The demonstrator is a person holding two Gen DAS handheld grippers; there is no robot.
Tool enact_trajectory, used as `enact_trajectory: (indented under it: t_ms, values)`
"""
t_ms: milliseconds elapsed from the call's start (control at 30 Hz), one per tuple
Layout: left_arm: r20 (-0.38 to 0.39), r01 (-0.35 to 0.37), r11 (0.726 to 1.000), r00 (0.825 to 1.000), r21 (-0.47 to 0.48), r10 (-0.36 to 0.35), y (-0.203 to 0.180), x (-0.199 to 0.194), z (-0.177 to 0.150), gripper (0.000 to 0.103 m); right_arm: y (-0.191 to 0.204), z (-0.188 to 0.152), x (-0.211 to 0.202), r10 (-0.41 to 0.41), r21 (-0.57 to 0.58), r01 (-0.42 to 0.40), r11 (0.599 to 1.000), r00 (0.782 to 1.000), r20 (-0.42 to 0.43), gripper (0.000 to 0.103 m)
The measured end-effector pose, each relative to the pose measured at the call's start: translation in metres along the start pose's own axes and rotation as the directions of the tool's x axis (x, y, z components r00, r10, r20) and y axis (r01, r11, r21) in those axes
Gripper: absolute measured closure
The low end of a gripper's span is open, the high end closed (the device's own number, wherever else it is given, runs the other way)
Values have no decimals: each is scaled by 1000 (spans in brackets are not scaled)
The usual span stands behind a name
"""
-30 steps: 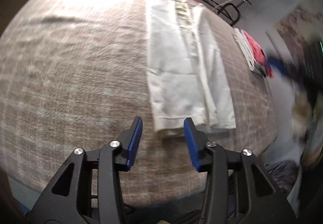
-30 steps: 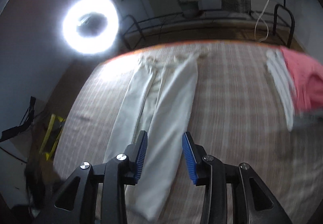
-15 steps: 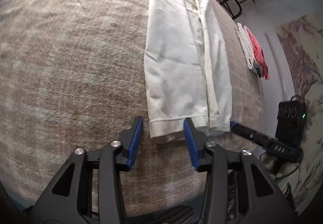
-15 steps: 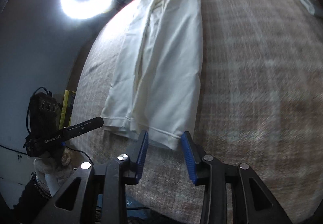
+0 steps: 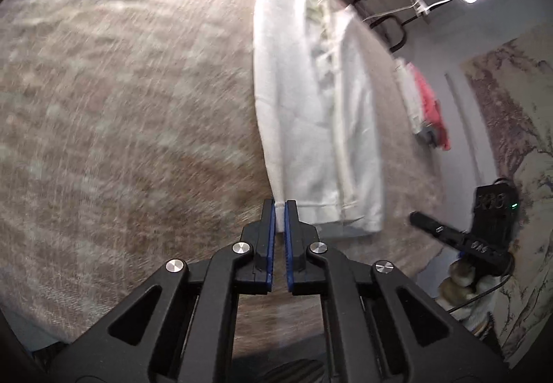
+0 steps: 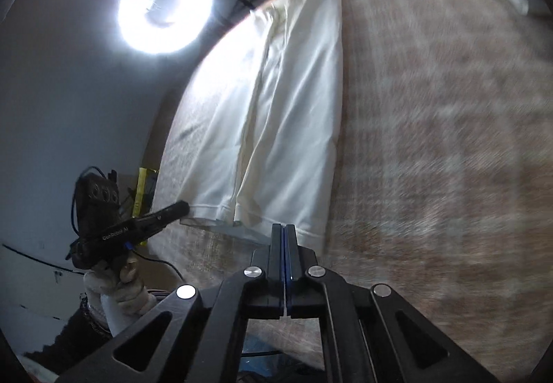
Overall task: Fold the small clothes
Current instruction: 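Grasp the folded dress hem with the left gripper while the right gripper grasps it beside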
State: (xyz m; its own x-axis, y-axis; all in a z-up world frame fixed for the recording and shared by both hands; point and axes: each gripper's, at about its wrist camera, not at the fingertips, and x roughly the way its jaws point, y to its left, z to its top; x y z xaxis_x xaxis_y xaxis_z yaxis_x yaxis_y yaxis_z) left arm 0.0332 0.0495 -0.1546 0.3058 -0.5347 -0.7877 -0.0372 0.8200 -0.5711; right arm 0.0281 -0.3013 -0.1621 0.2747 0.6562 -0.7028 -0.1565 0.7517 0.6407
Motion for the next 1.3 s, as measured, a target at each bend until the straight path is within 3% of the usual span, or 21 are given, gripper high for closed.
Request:
enact_trajectory:
  t_ms: [133,167,267,300,433,567,833,967,1300]
  values:
    - [-36,-10,999,999,-34,9,13,11,-2,100,-19,-2,2,-13,48,13,999,1000,7,103]
    - [-35,-9,1000,999,-29,8,13,10,-1,100,-20,-1,3,-8,57,7,998,1000,11,98]
    - [-33,-14,1000,999,-25,13,12,11,-1,100,-26,2,5,24,69,-24,997,1000,1,50]
    - [-33,-16,1000,999,-27,15,11,13,-1,100,-22,3,8,26,62,-27,998,1000,3,48]
    - [-29,-20,1000,999,-7,20,8,14,-1,100,-2,5,36,-20,-6,20,1000,998,-66,67]
    - [-25,-20,1000,1000,0,20,6,14,0,100,7,-1,55,-75,-73,67,995,991,-110,99]
    - [4,4,1000,1000,14,-4,-2,1,-3,100,-7,4,20,-18,-5,18,1000,998,-63,102]
    - [-33,-11,1000,999,-15,10,5,13,-3,100,-22,0,33,-44,43,48,998,994,-105,102]
    - [-38,15,999,999,-29,-16,6,8,4,100,-30,6,23,39,90,-31,995,995,-94,102]
